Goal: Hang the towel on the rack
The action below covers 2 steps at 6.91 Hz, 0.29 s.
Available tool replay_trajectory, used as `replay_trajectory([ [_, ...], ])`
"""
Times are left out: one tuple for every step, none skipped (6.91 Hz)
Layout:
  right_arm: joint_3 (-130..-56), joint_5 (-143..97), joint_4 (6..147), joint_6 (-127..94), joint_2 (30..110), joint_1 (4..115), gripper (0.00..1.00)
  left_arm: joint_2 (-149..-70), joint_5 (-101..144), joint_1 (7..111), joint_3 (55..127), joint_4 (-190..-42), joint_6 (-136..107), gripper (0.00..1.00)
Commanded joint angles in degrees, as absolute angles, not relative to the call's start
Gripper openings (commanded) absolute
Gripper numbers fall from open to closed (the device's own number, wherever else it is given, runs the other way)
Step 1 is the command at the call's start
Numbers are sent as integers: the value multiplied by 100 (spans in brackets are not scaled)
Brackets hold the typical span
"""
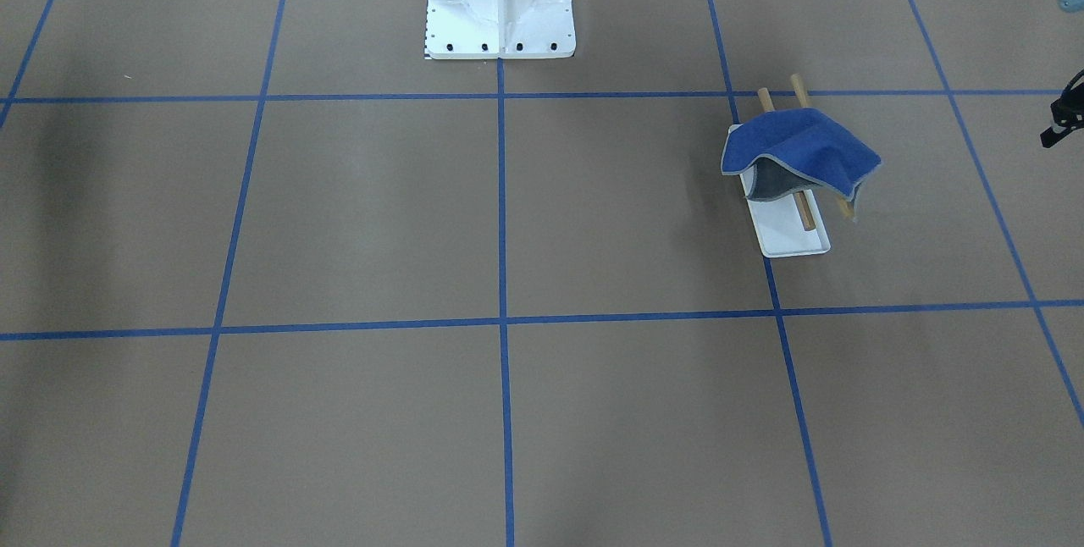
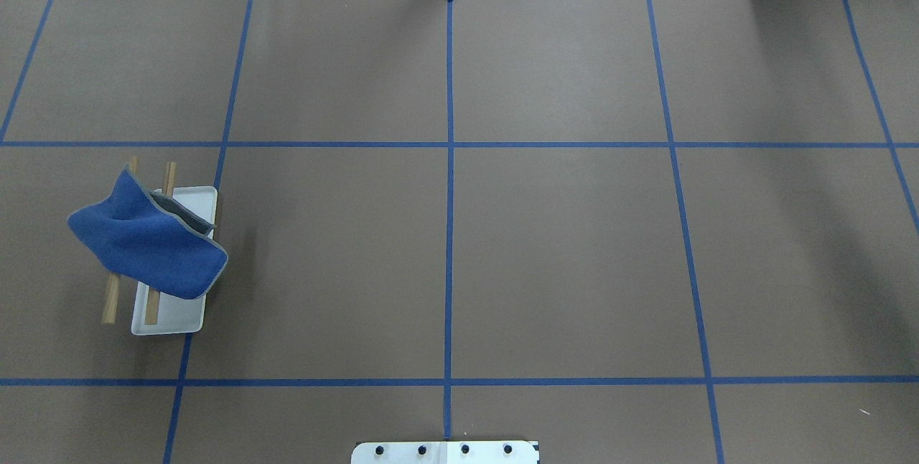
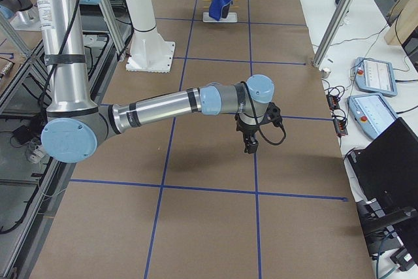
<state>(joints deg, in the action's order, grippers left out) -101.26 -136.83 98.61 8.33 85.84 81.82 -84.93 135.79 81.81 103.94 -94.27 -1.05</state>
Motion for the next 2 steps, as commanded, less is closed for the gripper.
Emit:
replay_trajectory([
  [-10142, -13720, 9861, 826, 8543, 8183, 100, -8551, 13579, 8174, 10389, -9422, -114, 98],
  [-10143, -13728, 9861, 826, 8534, 8183, 100, -8560, 13579, 8174, 10389, -9422, -114, 98],
])
